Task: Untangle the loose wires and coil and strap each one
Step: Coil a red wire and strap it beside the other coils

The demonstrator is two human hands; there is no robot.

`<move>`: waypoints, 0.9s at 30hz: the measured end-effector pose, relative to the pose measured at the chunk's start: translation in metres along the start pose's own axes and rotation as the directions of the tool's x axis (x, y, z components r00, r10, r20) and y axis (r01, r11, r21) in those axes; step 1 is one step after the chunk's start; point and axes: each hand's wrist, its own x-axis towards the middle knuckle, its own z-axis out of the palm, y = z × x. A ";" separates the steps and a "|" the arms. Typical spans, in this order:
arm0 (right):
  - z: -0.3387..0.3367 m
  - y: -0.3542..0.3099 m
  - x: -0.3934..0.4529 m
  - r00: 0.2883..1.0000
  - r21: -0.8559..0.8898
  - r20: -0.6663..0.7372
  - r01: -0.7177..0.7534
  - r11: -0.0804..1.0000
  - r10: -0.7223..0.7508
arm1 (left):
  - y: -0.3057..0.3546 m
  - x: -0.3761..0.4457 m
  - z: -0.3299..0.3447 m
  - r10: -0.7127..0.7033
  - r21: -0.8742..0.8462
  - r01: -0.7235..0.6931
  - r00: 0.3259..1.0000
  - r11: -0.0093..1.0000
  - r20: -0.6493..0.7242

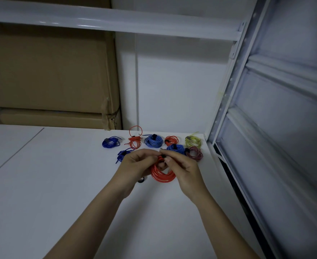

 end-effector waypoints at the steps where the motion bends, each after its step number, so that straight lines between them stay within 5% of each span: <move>1: 0.001 0.001 0.000 1.000 0.003 -0.008 0.000 1.000 0.000 | 0.001 0.000 0.000 -0.014 0.007 0.014 1.000 1.000 -0.002; 8: 0.003 0.002 0.001 0.999 -0.043 -0.040 -0.008 0.999 0.006 | 0.003 -0.002 -0.003 -0.082 0.082 0.079 0.996 0.994 0.030; 19: 0.005 0.000 0.003 0.995 -0.174 -0.061 0.071 0.982 -0.083 | -0.002 0.001 0.007 0.034 0.207 -0.004 0.989 0.978 -0.141; 27: 0.001 0.000 0.010 0.990 -0.225 -0.044 0.122 0.967 -0.135 | 0.000 0.002 0.005 0.103 0.254 -0.070 0.988 0.965 -0.119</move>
